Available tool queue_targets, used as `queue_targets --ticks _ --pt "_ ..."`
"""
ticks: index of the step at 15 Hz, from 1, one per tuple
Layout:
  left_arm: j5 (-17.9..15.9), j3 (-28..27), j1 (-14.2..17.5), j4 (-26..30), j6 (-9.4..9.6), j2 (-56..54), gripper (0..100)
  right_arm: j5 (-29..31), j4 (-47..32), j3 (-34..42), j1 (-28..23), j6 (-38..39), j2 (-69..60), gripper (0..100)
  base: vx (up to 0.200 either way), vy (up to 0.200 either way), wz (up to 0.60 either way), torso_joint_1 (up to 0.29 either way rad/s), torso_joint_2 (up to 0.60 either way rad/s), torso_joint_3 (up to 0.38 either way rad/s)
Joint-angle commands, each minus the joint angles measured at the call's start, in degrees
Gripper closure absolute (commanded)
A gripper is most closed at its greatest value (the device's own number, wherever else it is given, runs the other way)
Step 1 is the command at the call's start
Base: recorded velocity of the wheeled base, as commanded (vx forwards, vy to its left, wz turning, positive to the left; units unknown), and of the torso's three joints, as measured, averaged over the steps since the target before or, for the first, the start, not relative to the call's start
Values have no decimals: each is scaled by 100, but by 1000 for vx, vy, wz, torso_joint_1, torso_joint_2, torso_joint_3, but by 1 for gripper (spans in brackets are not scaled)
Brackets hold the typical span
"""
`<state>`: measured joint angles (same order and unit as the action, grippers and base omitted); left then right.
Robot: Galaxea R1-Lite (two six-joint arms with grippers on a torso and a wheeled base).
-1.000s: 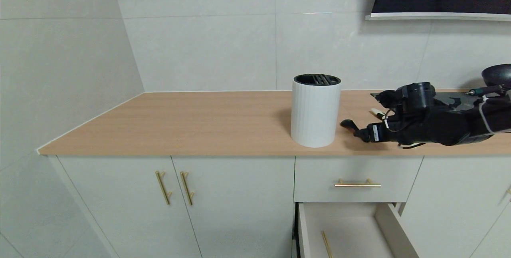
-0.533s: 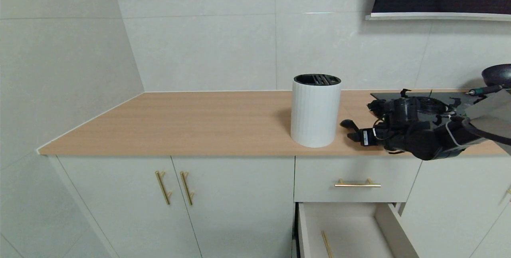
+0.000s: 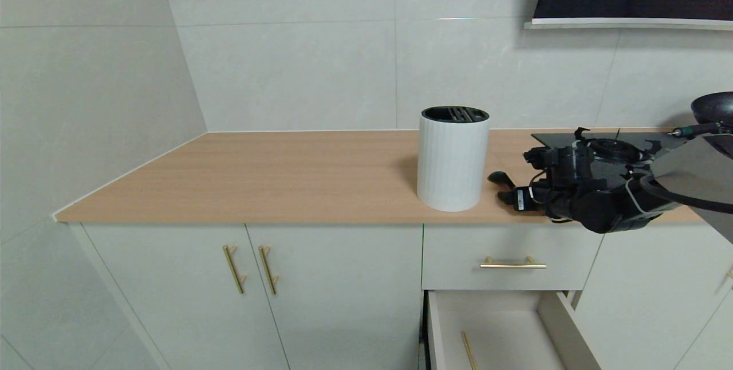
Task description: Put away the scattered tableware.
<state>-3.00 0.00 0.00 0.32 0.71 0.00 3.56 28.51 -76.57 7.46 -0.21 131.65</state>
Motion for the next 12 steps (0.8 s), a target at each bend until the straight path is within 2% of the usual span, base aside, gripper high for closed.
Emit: queue_targets --ticks 1,6,9,12 --pt "1 0 0 -5 0 0 0 4 -13 19 1 -6 1 100 0 0 0 0 0 0" --pt "1 0 0 -5 0 0 0 22 -65 28 19 -6 -34 100 0 0 0 0 0 0" --pt "1 0 0 3 0 0 0 110 -399 72 98 3 -227 100 0 0 0 0 0 0" --pt "1 0 0 3 0 0 0 119 -443 239 133 320 -640 100 0 0 0 0 0 0"
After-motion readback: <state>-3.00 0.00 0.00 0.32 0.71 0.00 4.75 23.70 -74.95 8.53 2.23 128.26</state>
